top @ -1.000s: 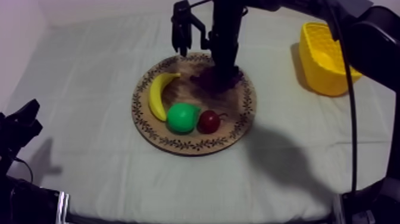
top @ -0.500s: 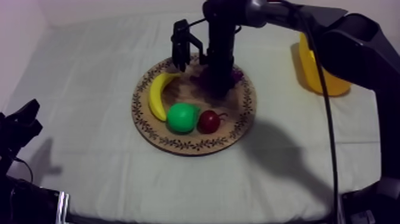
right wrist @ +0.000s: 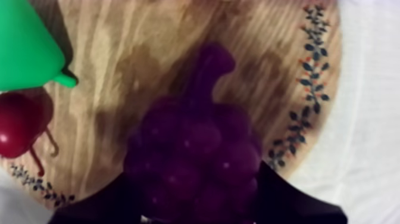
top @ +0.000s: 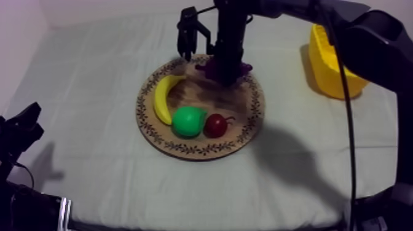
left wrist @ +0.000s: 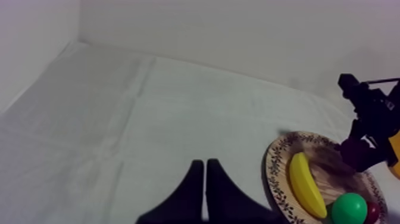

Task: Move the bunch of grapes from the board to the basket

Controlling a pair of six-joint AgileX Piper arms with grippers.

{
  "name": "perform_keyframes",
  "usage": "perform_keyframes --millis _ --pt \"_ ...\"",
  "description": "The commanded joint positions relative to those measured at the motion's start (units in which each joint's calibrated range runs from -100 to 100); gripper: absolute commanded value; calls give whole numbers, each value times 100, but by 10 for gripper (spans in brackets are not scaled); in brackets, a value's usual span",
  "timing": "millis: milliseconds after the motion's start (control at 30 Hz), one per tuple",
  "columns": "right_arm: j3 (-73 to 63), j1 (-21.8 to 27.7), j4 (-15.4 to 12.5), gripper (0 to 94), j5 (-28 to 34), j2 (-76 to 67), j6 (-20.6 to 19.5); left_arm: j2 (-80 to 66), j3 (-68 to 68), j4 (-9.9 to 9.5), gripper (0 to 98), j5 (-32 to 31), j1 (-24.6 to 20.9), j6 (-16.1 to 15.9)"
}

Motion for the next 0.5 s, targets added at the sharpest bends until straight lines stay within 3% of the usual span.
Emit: perform_keyframes --millis 0,467 --pt "85 26 17 244 -7 -280 -44 0 -2 -2 1 0 0 -1" --pt "519 427 230 241 5 -2010 -576 0 -2 -2 1 0 0 -1"
